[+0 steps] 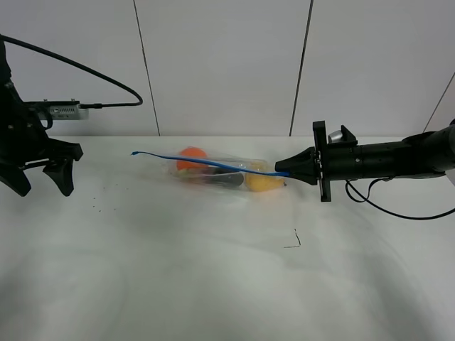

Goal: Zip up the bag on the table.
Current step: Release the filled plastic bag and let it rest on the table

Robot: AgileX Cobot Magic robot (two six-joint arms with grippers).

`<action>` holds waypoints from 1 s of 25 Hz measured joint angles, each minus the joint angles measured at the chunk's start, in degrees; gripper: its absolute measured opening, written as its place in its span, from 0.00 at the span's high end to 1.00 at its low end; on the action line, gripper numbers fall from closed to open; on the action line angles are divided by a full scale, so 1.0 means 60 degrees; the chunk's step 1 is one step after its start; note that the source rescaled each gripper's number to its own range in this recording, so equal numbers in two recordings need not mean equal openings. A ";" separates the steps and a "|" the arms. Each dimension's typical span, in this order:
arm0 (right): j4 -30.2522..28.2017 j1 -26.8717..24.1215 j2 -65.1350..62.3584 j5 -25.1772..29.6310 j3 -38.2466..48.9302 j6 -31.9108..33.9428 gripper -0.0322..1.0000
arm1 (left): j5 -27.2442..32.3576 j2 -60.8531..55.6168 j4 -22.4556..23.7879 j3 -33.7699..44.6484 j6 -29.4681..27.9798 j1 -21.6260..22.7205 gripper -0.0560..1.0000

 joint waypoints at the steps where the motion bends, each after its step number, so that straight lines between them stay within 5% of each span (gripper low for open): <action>1: 0.0000 0.0000 0.0000 0.0000 0.0000 0.0000 0.97 | 0.0000 -0.0126 0.0041 0.0145 -0.0021 0.0000 0.07; 18: -0.0003 0.0000 0.0000 0.0000 0.0000 0.0008 0.97 | -0.0563 -0.6703 -0.0279 0.6955 0.0064 0.0000 0.07; 25: -0.0003 0.0000 0.0000 0.0000 0.0000 0.0008 0.97 | -0.1210 -0.9896 -0.0350 0.7759 0.0246 0.0000 0.07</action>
